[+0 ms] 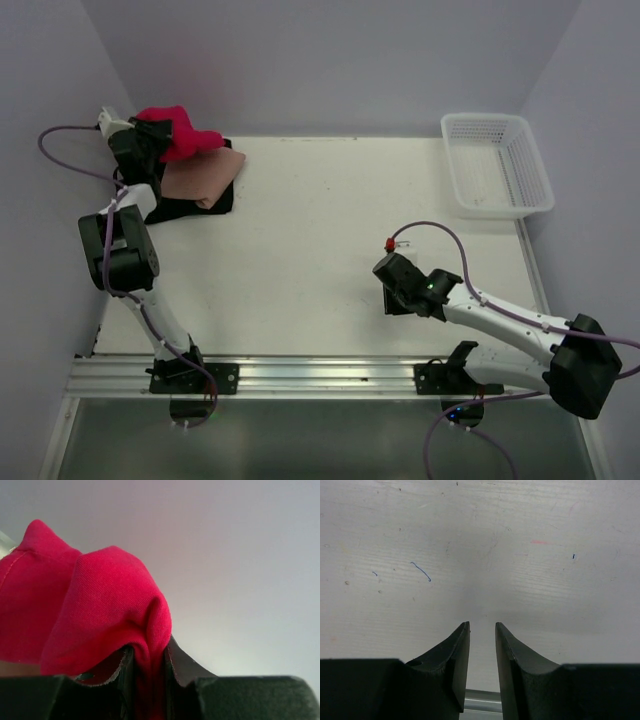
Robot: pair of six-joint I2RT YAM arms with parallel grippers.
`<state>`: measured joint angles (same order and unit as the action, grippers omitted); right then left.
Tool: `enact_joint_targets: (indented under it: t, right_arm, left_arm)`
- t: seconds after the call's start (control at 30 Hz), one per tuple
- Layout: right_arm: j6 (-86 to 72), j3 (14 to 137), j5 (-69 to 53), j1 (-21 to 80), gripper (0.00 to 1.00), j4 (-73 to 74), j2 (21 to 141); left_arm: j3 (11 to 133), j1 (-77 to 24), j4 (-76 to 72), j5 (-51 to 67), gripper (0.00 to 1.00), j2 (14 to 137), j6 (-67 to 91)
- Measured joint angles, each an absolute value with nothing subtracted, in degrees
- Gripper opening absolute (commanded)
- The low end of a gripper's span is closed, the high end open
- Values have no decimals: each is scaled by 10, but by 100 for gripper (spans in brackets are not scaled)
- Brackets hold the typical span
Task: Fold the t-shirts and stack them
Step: Neatly place the folded tshirt to the corner
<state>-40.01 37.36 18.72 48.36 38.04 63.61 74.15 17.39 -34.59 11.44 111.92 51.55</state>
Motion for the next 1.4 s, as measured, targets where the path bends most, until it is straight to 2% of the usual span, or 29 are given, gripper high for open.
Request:
enact_joint_targets:
  t: [0.27,0.6,1.1,1.4]
  right_arm:
    - [-400,374,183,484,29,382,626]
    - [-400,369,183,484,28,382,600]
    - [-400,361,180,484,28,381,607]
    - [-399,360,178,484,28,375,608]
  left_arm:
    - [822,143,-386,130,0,1164,538]
    - [708,128,-396,137,0,1239,538]
    - [681,130,-417,124,0,1220,524]
    - [656,132,-377,77,0,1130,487]
